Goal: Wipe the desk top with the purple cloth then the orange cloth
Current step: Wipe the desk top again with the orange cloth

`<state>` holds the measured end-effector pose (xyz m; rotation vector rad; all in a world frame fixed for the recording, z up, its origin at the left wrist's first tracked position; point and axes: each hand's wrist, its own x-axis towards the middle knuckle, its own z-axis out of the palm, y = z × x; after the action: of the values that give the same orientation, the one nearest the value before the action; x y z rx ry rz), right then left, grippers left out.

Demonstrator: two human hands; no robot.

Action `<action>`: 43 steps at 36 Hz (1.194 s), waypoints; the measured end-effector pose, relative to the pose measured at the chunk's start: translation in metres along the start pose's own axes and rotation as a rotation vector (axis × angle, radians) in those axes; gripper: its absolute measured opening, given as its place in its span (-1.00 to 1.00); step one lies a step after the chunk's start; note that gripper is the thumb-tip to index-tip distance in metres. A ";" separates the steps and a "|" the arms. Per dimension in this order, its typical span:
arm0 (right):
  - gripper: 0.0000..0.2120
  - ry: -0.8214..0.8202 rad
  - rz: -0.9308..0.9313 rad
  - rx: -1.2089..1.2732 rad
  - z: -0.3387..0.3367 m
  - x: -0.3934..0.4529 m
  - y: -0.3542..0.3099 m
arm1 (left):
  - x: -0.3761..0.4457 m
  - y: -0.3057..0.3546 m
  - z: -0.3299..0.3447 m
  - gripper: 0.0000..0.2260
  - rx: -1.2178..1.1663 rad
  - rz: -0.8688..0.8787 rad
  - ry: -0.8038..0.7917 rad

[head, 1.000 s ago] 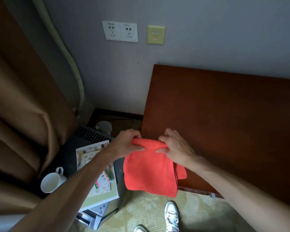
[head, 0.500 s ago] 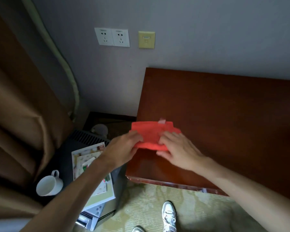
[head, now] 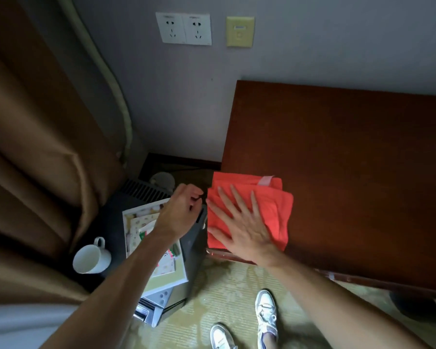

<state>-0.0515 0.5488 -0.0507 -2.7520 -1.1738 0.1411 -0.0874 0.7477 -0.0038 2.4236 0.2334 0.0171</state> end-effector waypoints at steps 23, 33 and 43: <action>-0.29 0.064 -0.029 0.005 -0.010 0.135 0.110 | 0.066 0.018 0.044 -0.82 -0.138 0.011 0.278; -0.32 0.115 0.129 0.040 -0.038 0.306 0.225 | 0.089 0.025 0.090 -0.69 0.128 0.178 0.192; -0.33 0.095 0.116 0.018 -0.054 0.359 0.266 | 0.084 0.025 0.104 -0.62 0.275 0.165 0.220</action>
<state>0.3933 0.6213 -0.0530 -2.7770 -0.9857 0.0335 0.0076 0.6763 -0.0712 2.7100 0.1407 0.3480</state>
